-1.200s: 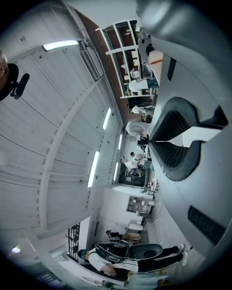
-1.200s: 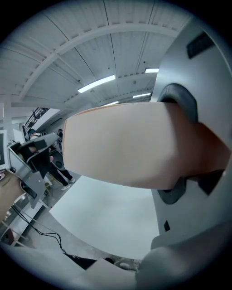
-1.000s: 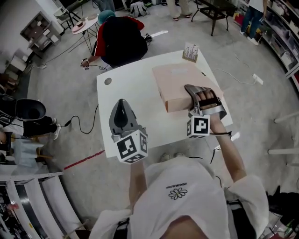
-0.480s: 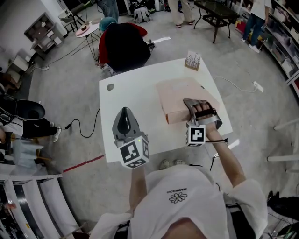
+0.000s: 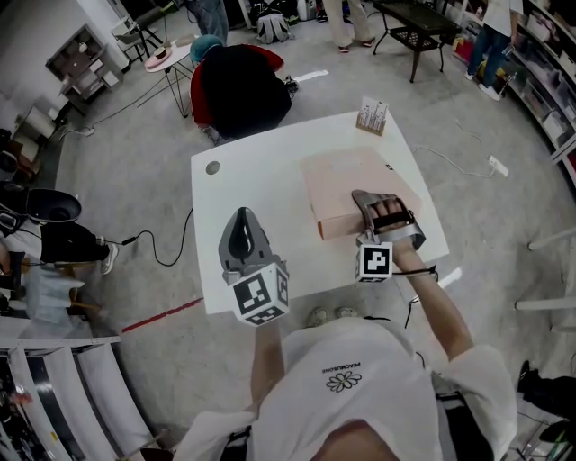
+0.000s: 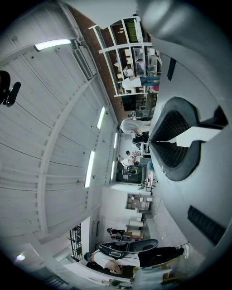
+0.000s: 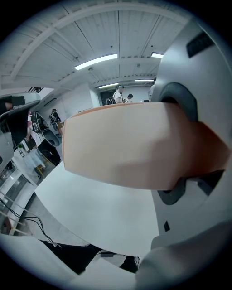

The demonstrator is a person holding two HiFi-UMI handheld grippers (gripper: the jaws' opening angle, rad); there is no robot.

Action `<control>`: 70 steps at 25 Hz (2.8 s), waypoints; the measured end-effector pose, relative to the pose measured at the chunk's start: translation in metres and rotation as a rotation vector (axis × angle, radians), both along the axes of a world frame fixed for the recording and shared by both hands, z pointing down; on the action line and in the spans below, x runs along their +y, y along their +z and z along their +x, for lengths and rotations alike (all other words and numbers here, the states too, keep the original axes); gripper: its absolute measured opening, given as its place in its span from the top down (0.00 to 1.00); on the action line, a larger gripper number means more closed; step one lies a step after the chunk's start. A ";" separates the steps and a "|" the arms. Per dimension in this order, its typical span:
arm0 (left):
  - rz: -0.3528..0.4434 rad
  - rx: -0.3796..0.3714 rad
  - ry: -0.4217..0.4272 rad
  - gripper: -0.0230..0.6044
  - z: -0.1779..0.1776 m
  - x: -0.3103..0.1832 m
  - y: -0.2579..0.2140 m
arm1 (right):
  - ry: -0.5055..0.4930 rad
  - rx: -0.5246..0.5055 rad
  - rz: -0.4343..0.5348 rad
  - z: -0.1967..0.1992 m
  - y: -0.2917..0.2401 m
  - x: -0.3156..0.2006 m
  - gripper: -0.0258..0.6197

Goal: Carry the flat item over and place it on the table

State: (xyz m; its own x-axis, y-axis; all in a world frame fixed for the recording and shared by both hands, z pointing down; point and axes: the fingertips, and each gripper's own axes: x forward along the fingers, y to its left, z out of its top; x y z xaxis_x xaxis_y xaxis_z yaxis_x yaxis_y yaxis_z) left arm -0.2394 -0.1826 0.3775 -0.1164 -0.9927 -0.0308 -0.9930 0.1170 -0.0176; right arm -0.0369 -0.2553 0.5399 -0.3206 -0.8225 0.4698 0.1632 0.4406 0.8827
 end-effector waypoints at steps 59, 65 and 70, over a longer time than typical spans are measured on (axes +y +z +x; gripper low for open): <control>-0.047 -0.013 0.028 0.93 0.004 0.000 0.021 | -0.034 0.033 -0.322 -0.006 0.103 0.052 0.42; -0.054 -0.023 0.029 0.93 0.006 0.003 0.020 | -0.038 0.021 -0.366 -0.008 0.110 0.058 0.41; -0.053 -0.026 0.031 0.93 0.006 0.002 0.020 | -0.028 0.027 -0.402 -0.005 0.117 0.062 0.41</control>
State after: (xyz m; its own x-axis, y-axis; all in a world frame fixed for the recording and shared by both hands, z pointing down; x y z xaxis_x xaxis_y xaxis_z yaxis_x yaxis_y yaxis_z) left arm -0.2331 -0.1804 0.3971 -0.0849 -0.9962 0.0198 -0.9953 0.0839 -0.0489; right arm -0.0422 -0.1929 0.6574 -0.3237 -0.5626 0.7607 0.2008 0.7448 0.6363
